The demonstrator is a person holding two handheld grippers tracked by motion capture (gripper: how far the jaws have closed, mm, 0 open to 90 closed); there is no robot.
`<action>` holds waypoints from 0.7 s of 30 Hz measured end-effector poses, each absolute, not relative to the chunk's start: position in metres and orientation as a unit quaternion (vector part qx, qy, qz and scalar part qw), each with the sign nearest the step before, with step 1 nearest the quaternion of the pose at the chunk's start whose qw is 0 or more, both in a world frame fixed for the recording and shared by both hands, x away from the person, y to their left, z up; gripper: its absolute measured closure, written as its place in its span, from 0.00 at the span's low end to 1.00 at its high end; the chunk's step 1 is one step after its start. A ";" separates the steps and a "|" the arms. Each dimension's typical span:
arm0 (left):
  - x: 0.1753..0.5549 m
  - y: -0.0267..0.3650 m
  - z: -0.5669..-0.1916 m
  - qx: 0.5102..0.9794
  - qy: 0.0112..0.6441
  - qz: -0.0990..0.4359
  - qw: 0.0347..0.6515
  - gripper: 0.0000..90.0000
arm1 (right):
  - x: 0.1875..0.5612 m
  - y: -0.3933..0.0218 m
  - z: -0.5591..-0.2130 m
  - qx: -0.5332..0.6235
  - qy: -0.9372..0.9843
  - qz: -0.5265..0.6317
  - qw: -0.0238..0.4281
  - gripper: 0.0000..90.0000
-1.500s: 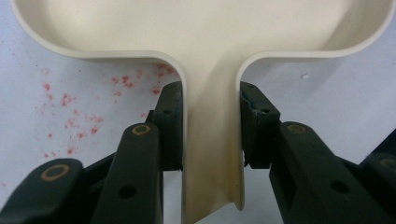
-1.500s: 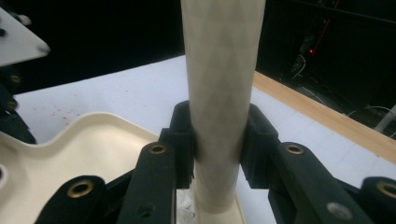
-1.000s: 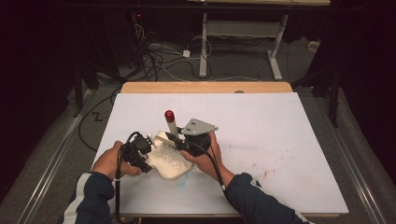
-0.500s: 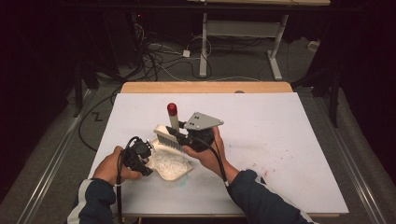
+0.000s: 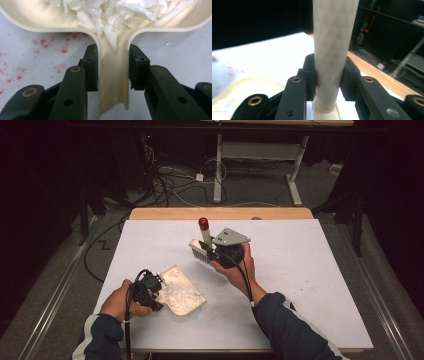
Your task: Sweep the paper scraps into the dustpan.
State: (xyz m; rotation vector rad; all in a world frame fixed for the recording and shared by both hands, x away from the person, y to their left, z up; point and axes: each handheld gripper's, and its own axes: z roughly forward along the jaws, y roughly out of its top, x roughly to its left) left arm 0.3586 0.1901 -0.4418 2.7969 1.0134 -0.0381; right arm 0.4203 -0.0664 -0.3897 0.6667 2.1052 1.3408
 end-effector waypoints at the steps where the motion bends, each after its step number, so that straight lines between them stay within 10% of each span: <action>1: 0.359 0.190 -0.442 0.937 0.339 -0.013 0.082 0.70 | 0.421 -0.066 -0.393 0.249 0.786 0.497 0.271 0.79; 21: 0.358 0.190 -0.443 0.940 0.333 -0.010 0.075 0.70 | 0.371 -0.035 -0.402 0.174 0.811 0.526 0.188 0.79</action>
